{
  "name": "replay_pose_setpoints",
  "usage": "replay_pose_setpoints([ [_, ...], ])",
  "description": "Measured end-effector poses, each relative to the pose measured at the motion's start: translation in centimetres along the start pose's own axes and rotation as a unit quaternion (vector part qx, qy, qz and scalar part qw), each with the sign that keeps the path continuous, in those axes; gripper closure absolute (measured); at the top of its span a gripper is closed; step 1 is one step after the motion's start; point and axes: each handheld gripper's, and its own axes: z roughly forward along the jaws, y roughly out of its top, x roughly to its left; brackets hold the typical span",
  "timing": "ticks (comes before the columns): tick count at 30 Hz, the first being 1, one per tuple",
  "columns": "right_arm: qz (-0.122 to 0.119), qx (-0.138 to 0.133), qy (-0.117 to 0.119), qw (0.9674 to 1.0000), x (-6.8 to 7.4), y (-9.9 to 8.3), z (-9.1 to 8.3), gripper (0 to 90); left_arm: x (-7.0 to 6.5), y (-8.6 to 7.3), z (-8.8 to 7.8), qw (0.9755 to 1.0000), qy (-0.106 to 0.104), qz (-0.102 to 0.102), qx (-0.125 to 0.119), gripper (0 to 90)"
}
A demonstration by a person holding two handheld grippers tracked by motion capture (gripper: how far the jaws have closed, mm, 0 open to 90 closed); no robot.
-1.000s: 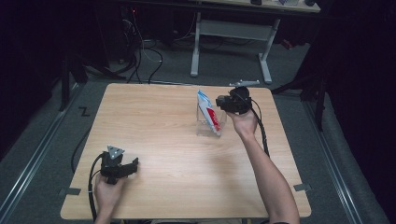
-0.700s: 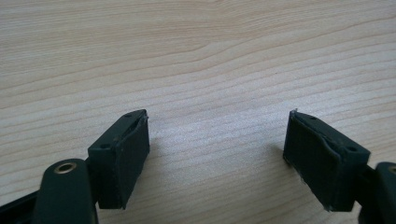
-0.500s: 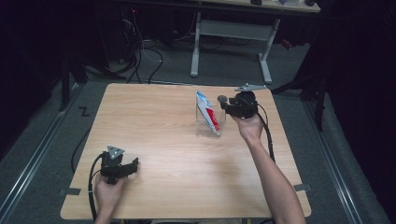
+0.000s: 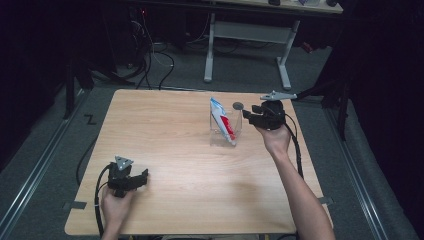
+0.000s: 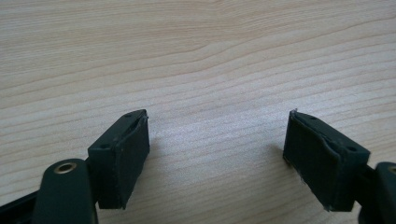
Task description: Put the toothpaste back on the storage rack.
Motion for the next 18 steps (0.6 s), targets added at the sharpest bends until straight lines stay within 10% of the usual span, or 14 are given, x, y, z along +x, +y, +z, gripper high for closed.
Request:
replay_pose_setpoints([
  [18,-0.011,-0.011,-0.003,0.9999,0.1,-1.2,-3.2,53.8,0.0,0.0,0.0,1.0,0.0,-0.001,0.0,23.0],
])
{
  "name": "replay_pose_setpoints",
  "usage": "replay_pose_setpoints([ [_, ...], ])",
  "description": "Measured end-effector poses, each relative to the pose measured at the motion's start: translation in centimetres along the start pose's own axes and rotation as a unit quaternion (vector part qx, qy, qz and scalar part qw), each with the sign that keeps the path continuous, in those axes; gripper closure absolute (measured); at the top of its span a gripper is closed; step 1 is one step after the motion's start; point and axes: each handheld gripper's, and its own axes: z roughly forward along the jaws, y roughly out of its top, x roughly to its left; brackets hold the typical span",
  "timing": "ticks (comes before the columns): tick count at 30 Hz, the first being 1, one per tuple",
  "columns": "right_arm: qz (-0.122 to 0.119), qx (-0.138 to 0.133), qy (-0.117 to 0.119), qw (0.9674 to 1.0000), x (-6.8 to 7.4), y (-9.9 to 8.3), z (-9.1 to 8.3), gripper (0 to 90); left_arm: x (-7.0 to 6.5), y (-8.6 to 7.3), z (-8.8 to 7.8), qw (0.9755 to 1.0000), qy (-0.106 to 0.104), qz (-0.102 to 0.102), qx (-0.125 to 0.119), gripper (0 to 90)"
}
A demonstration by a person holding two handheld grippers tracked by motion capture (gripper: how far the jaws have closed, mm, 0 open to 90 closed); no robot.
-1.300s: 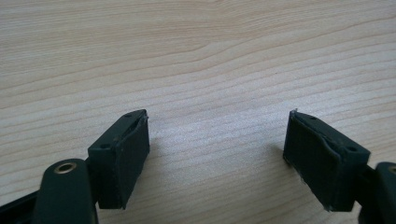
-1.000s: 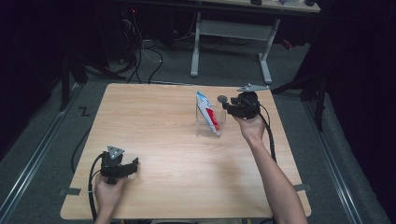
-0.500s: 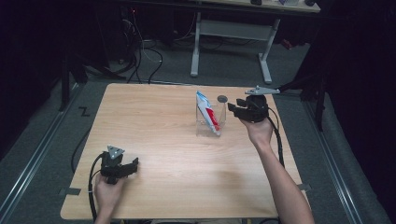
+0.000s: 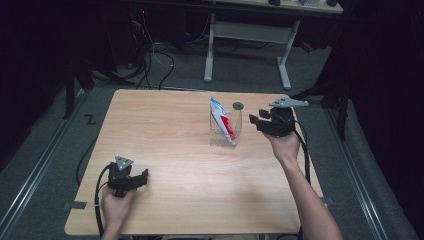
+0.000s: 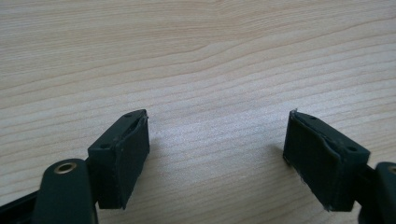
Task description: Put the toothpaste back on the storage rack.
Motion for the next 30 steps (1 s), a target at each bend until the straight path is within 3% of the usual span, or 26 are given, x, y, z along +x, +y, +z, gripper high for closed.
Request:
replay_pose_setpoints([
  [9,-0.008,-0.005,0.008,0.9999,0.6,-0.2,-0.9,54.0,0.0,0.0,0.0,1.0,0.0,0.0,0.0,22.9],
  [30,0.006,-0.03,0.019,0.9994,1.1,-1.9,-3.7,54.2,0.0,0.0,0.0,1.0,0.0,0.0,0.0,23.0],
])
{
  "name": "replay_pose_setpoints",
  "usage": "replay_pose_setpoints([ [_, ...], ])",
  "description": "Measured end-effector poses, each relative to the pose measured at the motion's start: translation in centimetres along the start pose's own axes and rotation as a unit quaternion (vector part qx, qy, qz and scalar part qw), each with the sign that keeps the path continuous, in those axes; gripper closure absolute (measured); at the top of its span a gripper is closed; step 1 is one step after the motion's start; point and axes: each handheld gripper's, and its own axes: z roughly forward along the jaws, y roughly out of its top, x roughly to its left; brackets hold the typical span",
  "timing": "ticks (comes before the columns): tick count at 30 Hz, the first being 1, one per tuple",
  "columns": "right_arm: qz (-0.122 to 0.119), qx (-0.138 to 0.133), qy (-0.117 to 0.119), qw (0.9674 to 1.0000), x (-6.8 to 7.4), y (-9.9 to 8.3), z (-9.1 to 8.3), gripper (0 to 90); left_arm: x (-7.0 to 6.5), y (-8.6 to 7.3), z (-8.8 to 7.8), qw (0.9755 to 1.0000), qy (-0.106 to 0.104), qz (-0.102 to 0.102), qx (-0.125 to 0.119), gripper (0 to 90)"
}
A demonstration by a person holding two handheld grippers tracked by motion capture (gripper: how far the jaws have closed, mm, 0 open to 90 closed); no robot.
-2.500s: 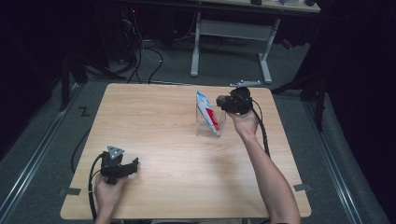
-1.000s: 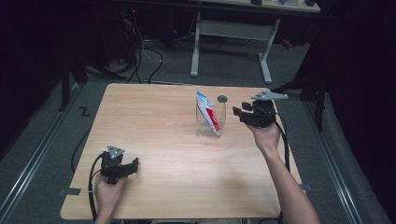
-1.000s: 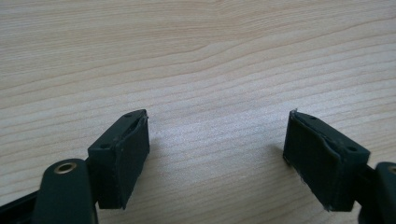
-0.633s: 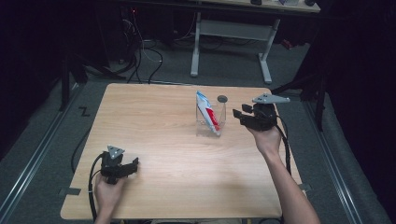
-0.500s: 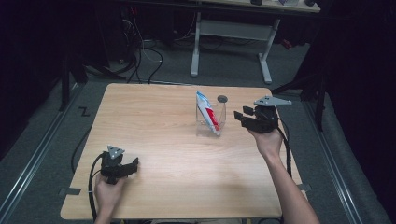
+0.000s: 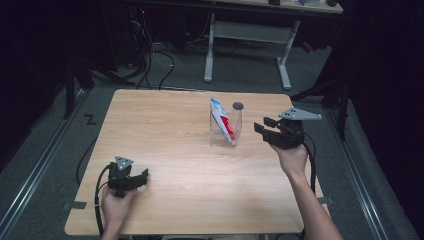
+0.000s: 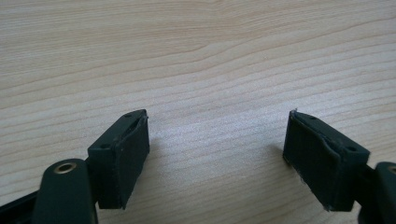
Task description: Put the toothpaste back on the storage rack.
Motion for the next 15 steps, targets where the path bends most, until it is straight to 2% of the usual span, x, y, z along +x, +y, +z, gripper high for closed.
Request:
replay_pose_setpoints([
  [15,0.017,0.012,-0.004,0.9998,-0.4,-1.8,-0.1,54.2,0.0,0.0,0.0,1.0,0.0,0.0,0.0,23.0],
])
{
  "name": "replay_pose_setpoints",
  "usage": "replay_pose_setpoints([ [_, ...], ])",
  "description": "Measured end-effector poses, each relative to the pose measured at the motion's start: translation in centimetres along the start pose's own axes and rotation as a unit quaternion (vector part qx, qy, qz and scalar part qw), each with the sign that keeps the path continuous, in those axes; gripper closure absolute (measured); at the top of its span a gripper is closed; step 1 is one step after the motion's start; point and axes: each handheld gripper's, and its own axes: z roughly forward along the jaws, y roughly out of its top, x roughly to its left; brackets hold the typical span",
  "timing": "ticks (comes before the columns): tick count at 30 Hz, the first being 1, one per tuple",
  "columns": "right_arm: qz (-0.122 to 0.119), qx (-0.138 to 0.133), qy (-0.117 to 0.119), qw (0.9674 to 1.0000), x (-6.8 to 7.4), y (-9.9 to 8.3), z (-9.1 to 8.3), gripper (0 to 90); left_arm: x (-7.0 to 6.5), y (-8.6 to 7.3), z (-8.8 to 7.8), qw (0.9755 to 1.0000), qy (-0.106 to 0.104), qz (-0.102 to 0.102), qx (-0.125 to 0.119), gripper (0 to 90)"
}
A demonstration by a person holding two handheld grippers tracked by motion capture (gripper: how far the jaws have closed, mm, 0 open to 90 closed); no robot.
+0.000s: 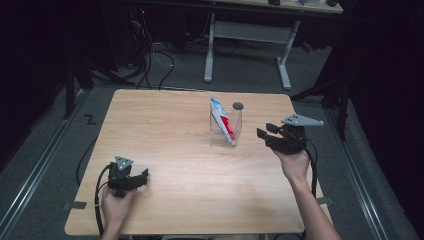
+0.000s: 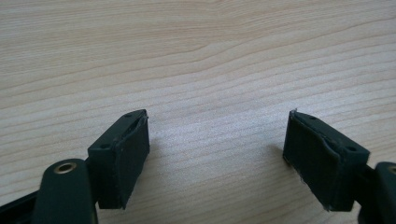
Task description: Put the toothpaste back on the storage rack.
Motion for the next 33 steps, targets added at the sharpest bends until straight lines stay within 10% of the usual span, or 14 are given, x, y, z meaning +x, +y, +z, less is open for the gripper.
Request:
replay_pose_setpoints([
  [33,0.026,0.006,-0.011,0.9996,-0.6,-3.7,-0.6,54.2,0.0,0.0,0.0,1.0,0.0,0.0,0.0,23.0],
])
